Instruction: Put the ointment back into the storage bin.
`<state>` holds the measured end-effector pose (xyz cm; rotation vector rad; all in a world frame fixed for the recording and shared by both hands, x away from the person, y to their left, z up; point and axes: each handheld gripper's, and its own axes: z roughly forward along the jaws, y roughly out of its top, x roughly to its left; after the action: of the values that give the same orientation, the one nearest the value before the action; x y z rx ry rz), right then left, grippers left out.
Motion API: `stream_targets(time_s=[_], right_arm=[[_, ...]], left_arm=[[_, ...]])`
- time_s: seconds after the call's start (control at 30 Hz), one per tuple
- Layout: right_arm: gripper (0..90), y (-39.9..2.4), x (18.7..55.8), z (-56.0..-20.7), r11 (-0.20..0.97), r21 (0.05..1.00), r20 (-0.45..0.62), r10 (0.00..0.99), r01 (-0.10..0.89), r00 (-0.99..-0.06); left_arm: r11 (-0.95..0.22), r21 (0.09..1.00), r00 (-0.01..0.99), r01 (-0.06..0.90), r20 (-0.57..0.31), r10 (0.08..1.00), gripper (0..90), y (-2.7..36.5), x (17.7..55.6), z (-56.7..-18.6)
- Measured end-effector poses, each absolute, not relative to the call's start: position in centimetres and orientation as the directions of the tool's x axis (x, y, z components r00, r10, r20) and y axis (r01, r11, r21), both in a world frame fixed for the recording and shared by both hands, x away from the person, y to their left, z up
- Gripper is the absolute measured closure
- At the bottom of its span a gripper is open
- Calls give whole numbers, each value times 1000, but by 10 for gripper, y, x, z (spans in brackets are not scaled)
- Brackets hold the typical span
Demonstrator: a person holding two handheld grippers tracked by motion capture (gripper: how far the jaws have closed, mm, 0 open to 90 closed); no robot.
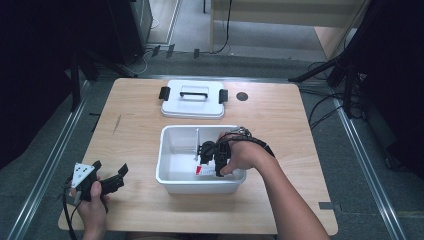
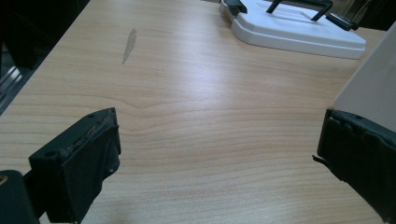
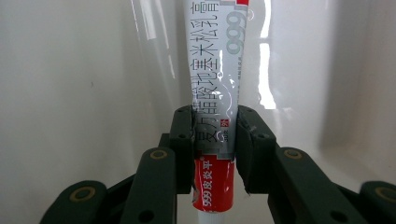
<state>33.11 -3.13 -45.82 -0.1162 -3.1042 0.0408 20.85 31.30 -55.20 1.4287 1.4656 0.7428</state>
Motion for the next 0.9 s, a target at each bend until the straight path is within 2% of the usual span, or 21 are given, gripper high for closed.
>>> stream_targets(time_s=[0.9], right_arm=[[710, -33, 329, -461, 999, -13, 41, 49, 49, -998]], left_arm=[[144, 899, 105, 414, -204, 973, 3, 313, 209, -552]])
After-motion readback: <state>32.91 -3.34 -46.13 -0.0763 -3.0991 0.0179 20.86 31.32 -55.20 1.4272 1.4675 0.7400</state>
